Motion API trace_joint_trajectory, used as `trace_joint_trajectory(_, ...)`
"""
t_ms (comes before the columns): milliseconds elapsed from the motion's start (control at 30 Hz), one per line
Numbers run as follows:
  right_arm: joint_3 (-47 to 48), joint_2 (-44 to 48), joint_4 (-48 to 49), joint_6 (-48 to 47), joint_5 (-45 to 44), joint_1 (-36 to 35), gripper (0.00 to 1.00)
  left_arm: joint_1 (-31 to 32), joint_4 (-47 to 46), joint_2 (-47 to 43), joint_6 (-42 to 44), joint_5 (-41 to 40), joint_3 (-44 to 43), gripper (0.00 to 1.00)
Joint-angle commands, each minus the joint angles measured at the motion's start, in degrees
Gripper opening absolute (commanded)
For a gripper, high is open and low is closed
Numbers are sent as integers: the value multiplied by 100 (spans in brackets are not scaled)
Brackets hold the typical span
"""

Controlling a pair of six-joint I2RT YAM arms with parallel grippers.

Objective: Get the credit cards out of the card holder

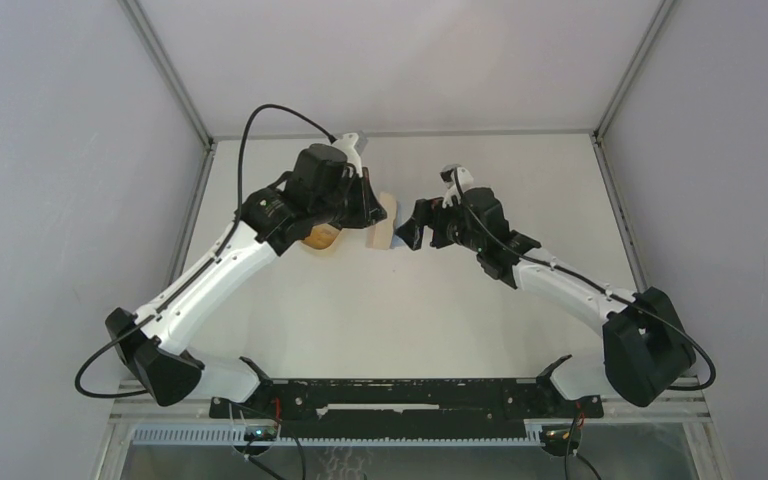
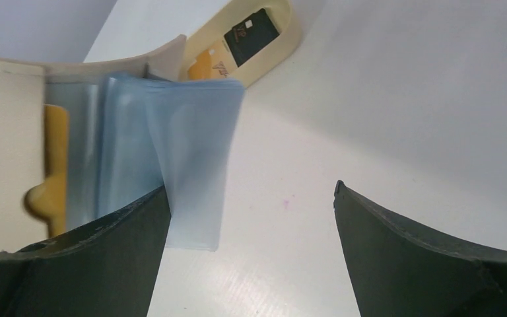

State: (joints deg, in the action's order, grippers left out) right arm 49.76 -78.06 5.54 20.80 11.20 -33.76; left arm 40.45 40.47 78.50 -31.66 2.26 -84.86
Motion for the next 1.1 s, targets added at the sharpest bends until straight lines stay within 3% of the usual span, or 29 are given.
trace_joint_trajectory(0, -19, -42, -215, -7, -439, 71, 100, 0, -189, -320, -38, 182, -103, 0)
trace_joint_trajectory(100, -68, 204, -380, -14, -332, 220, 100, -67, -349, -392, -16, 234, 34, 0)
trace_joint_trajectory(233, -459, 1140, 184, 196, 564, 517, 100, -296, -1238, -606, -69, 800, 633, 0)
trace_joint_trajectory(367, -493, 1404, 793, 692, 2351, 984, 98, -473, -2103, -800, -74, 1339, 1203, 0)
trace_joint_trajectory(500, -493, 1310, 2036, 1666, 3997, 1184, 90, -543, -2472, -832, -28, 1669, 1388, 0)
trace_joint_trajectory(600, -485, 1108, 2762, 2330, 4344, 1185, 83, -554, -2605, -806, -23, 1763, 1416, 0)
trace_joint_trajectory(800, -485, 444, 3267, 2810, 4405, 1194, 66, -586, -3008, -851, -180, 2025, 1533, 0)
trace_joint_trajectory(1067, -487, 168, 3630, 2984, 4351, 1288, 61, -636, -3230, -936, -312, 2272, 1648, 0)
